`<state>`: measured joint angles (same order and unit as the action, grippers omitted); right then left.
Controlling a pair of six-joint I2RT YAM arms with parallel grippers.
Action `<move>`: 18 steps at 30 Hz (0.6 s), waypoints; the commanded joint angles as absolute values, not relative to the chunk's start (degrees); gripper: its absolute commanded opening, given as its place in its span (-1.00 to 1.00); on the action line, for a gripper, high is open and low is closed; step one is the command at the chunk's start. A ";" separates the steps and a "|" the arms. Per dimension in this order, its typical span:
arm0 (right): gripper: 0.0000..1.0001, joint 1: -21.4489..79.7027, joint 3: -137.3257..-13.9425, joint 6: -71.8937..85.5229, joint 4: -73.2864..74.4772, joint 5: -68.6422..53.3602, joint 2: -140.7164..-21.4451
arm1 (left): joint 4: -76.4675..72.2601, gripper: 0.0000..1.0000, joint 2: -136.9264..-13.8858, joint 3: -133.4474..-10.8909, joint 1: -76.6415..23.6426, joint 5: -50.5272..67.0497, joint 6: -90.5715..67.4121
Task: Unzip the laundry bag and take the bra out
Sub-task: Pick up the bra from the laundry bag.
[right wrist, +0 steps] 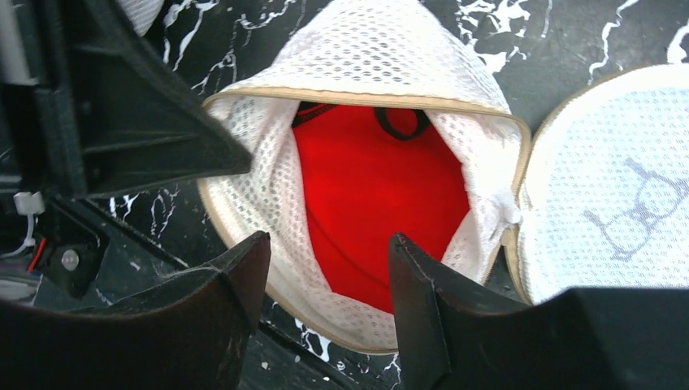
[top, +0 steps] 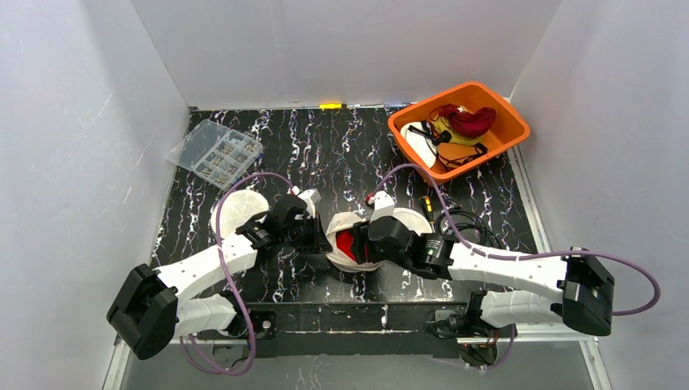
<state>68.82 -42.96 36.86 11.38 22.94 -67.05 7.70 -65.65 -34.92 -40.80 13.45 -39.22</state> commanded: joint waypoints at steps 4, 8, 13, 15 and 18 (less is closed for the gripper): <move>0.33 66.68 -41.87 42.64 15.14 28.66 -67.86 | 7.30 -1.00 -64.84 -34.38 -41.13 13.10 -39.80; 0.48 66.51 -40.92 42.58 17.16 29.78 -69.18 | 6.83 -1.00 -65.48 -33.85 -41.18 13.05 -40.07; 0.50 66.32 -39.24 43.53 16.99 29.62 -69.80 | 6.21 -1.00 -66.74 -33.97 -41.32 13.53 -40.17; 0.50 66.31 -39.28 43.71 17.46 30.34 -69.35 | 6.03 -1.00 -67.32 -34.09 -41.48 13.85 -40.14; 0.50 66.51 -39.47 42.09 15.82 30.65 -65.94 | 5.91 -1.00 -67.74 -34.36 -41.64 13.93 -40.17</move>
<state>66.63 -39.51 42.50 17.06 28.01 -69.82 5.98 -67.29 -34.35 -41.15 13.37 -40.14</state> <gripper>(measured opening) 0.749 0.015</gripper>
